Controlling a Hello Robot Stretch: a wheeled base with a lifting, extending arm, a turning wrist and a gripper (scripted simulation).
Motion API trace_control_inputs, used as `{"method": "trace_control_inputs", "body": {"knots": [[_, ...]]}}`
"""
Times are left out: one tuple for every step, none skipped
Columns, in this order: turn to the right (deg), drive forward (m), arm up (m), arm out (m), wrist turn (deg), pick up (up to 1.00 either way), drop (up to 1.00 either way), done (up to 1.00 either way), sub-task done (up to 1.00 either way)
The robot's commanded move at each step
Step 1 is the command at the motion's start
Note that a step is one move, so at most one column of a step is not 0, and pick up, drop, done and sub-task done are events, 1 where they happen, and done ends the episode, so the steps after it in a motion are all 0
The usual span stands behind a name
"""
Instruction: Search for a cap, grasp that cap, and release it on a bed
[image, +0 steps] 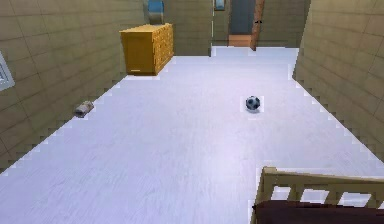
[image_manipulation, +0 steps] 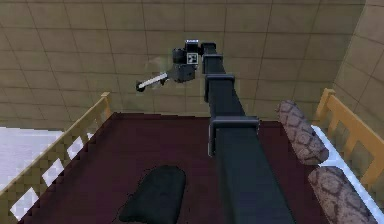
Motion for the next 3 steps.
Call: {"method": "trace_control_inputs", "body": {"knots": [[0.0,0.0,0.0,0.0,42.0,0.0,0.0,0.0,0.0],[0.0,0.0,-0.4,0.0,0.0,0.0,0.0,0.0,0.0],[0.0,0.0,-0.32,0.0,0.0,0.0,0.0,0.0,0.0]]}}
